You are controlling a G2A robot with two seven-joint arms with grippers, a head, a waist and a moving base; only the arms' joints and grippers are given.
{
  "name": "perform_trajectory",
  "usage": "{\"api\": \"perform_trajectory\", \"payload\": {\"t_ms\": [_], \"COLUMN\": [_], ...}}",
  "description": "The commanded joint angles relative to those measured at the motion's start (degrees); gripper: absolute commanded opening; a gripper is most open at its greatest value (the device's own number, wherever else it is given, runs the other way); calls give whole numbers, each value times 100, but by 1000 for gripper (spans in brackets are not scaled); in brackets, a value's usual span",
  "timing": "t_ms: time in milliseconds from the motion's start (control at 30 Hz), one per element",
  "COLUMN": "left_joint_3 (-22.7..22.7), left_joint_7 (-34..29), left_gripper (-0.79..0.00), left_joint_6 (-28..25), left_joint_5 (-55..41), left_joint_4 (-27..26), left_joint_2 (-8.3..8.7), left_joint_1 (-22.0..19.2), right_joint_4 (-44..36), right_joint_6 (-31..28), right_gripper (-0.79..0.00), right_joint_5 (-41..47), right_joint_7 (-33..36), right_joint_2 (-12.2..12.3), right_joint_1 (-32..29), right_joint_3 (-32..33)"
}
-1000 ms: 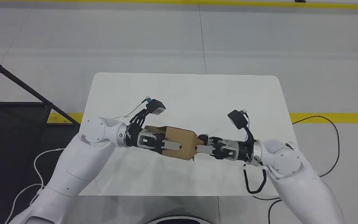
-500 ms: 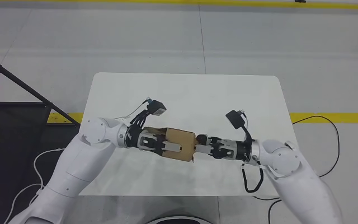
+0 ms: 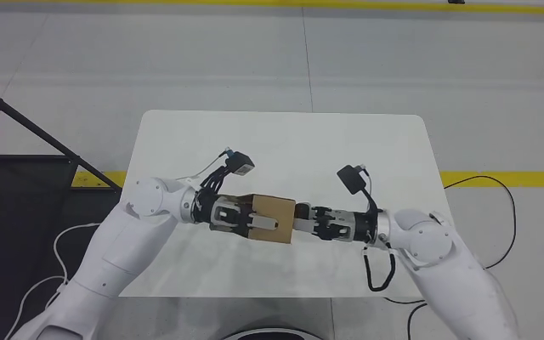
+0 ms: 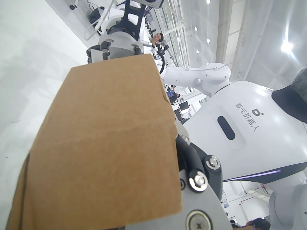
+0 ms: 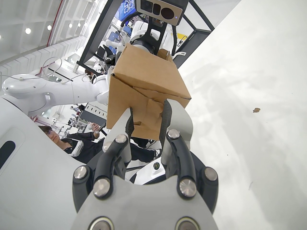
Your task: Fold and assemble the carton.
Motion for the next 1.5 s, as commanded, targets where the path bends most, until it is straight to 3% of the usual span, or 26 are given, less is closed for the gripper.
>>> {"api": "perform_trajectory", "payload": {"t_ms": [0,1033,1467], "left_joint_3": [20,109,61], "left_joint_7": [-1,35,65], "left_gripper": [-785,-785,-785], "left_joint_6": [1,-35,-65], "left_joint_5": [2,-31,-58], "left_joint_4": [19,25,-10], "left_joint_2": [-1,39,78], "left_joint_1": [-24,-61,-13], "right_joint_4": [-18,51,-157], "right_joint_6": [20,97,-214], "right_gripper": [-471,-434,-425], "right_joint_5": [-18,-132,-26], "right_joint_7": [-2,-16,-92], "right_joint_2": [-6,-74,38], "right_joint_1": [21,186,-323], "right_joint_3": [-21,-194,331]}}
